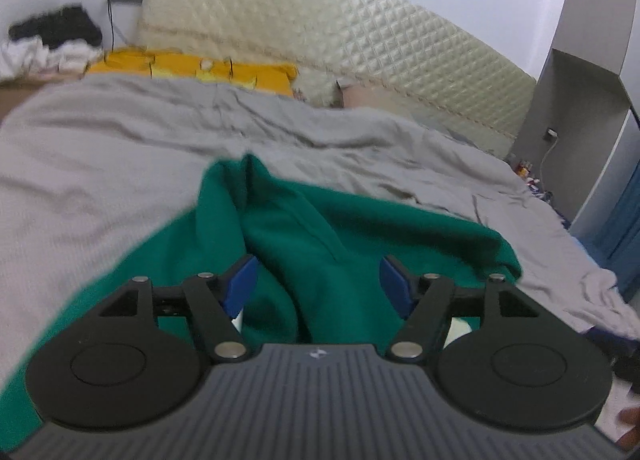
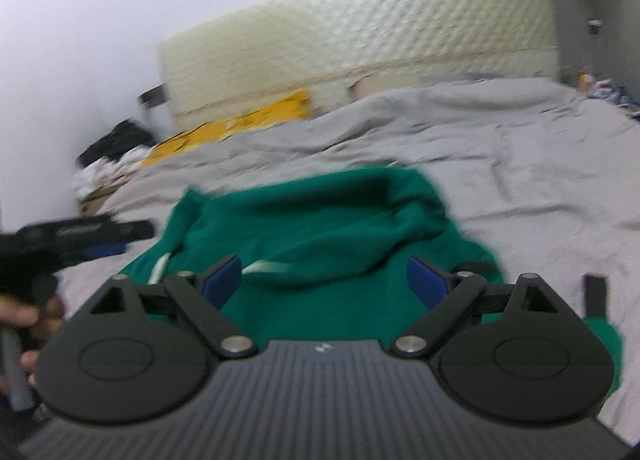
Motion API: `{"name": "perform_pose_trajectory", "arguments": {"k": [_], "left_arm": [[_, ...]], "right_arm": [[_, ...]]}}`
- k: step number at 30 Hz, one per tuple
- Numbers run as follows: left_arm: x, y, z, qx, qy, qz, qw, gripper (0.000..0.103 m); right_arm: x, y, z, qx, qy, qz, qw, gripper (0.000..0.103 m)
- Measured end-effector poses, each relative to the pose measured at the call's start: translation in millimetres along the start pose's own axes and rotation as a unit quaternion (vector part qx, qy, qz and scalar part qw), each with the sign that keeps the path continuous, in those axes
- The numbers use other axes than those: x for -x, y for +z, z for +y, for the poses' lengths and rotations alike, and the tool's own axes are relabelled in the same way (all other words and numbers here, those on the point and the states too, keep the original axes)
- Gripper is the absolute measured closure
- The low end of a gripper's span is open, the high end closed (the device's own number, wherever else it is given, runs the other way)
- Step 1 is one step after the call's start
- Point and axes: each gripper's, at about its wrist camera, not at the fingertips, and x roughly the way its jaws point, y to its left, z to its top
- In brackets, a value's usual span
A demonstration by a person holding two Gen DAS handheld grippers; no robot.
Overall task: Fold large clothes
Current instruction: 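Lower the hoodie onto the bed and open both tools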
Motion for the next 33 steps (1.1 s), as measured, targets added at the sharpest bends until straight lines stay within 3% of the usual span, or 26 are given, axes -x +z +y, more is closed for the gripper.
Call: {"name": "perform_pose_trajectory", "arguments": {"k": [5,9,11,13,14,17,18,19,21,27,33], "left_arm": [[7.8,-14.4,-5.3,0.000,0.009,0.028,0.9996,0.029],[17.6,-16.4,-3.6,0.011,0.017,0.025,0.9995,0.026],[20.6,-16.9,-2.3,0.015,0.021,0.025,0.9993,0.026],[21.0,-16.0,-0.2,0.021,0.023,0.029,0.9991,0.026],[20.9,-16.0,0.5,0.024,0.023,0.030,0.9990,0.026],[19.1,-14.6,2.7,0.030,0.023,0.034,0.9987,0.026],[18.5,-14.7,3.0,0.031,0.024,0.035,0.9986,0.026],[17.5,-14.7,3.5,0.033,0.023,0.036,0.9985,0.026],[15.9,-14.3,4.6,0.036,0.022,0.039,0.9984,0.026],[10.1,-12.6,9.9,0.051,0.017,0.043,0.9977,0.024],[6.7,-14.1,13.0,0.060,0.014,0.041,0.9973,0.024]], "right_arm": [[-10.3,-17.5,24.5,0.047,0.017,0.039,0.998,0.012],[-9.4,-19.7,28.7,0.052,0.041,0.036,0.997,0.012],[-5.9,-20.5,32.2,0.060,0.033,0.022,0.997,0.014],[-4.5,-21.4,37.2,0.080,0.016,0.020,0.997,0.049],[-6.1,-21.7,37.6,0.081,0.014,0.023,0.996,0.050],[-10.8,-24.8,33.3,0.063,0.020,0.034,0.997,0.048],[-14.0,-25.8,32.9,0.061,0.017,0.040,0.997,0.036],[-16.5,-27.4,32.3,0.061,0.012,0.045,0.997,0.014],[-18.8,-29.4,31.9,0.057,0.010,0.044,0.997,0.000],[-32.2,-39.6,44.9,0.093,0.014,0.068,0.993,0.000],[-61.2,-65.2,63.9,0.168,-0.017,0.121,0.978,0.002]]}}
